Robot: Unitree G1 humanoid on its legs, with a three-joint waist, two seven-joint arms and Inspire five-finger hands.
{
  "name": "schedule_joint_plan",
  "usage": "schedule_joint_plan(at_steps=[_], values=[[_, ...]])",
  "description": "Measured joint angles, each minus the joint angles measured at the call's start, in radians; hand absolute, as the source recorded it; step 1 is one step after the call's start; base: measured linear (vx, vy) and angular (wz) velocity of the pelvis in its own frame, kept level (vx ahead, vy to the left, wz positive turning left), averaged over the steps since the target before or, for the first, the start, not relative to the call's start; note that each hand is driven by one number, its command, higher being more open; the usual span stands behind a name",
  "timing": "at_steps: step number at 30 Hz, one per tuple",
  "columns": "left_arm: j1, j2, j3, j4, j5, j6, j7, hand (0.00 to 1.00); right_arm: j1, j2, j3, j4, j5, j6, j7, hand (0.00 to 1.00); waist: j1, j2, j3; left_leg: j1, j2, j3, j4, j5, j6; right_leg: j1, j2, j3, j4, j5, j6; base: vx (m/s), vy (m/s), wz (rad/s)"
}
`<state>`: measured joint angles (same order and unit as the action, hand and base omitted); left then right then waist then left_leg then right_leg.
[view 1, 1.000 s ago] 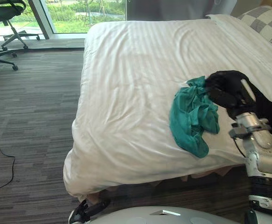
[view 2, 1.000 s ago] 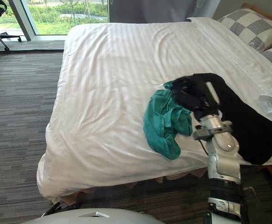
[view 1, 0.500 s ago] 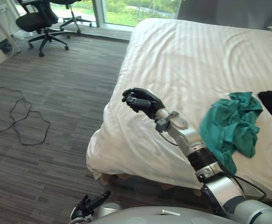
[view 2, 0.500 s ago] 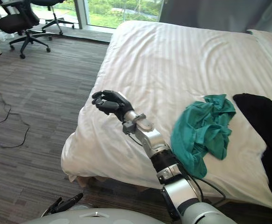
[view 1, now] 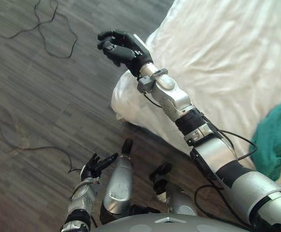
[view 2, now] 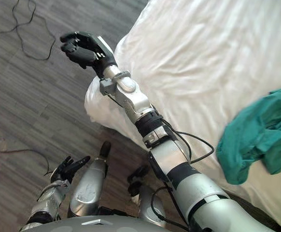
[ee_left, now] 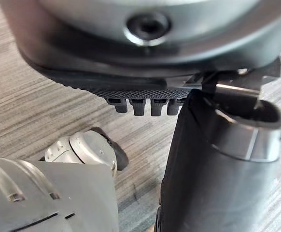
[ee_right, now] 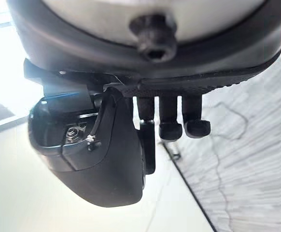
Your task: Tidy up the quilt and then pick up the clothes from the bed and put them into the laundry hamper
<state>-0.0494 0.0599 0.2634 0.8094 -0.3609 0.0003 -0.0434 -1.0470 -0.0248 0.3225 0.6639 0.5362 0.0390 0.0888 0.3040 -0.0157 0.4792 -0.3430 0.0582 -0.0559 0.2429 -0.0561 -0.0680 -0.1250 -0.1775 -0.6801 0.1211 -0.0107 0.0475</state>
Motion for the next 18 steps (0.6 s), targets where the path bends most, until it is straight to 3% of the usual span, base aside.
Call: schedule_joint_plan(at_steps=[5,10,12,14,18], values=[[-0.104,-0.053,-0.035,0.016,-0.051,-0.019,0.037,1.00,0.078,0.028,0.031,0.059,-0.016,0.000,0.004,0.00,0.001,0.049,0.030,-0.097,-0.019,0.023,-0.010,0.039,0.010,-0.142,-0.047,0.023,0.081,-0.014,-0.015,-0.09,0.080,-0.08],[-0.196,-0.105,-0.063,0.027,-0.079,-0.044,0.074,1.00,0.197,0.099,0.089,0.292,-0.018,-0.006,-0.013,0.00,-0.014,0.053,0.031,-0.103,-0.030,0.042,-0.087,0.093,0.006,-0.219,-0.085,0.048,0.150,-0.051,-0.020,-0.08,0.000,-0.05],[-0.214,-0.123,-0.064,0.030,-0.089,-0.043,0.088,1.00,0.294,0.094,0.102,0.350,-0.018,-0.007,-0.005,0.00,-0.037,0.053,0.031,-0.102,-0.031,0.047,-0.107,0.106,0.005,-0.233,-0.091,0.052,0.159,-0.052,-0.020,-0.06,-0.016,-0.02],[-0.219,-0.094,-0.124,0.059,-0.082,-0.004,0.110,1.00,0.444,0.066,0.100,0.342,-0.008,-0.050,0.054,0.00,-0.102,0.053,0.031,-0.100,-0.034,0.053,-0.116,0.113,0.007,-0.239,-0.097,0.056,0.163,-0.050,-0.018,-0.03,-0.004,-0.08],[-0.206,-0.073,-0.152,0.091,-0.075,0.005,0.147,1.00,0.553,0.042,0.157,0.280,-0.021,-0.100,0.130,0.00,-0.147,0.053,0.031,-0.008,-0.026,0.113,-0.156,0.114,0.006,-0.206,-0.091,0.120,0.157,-0.047,-0.014,-0.03,-0.020,-0.47]])
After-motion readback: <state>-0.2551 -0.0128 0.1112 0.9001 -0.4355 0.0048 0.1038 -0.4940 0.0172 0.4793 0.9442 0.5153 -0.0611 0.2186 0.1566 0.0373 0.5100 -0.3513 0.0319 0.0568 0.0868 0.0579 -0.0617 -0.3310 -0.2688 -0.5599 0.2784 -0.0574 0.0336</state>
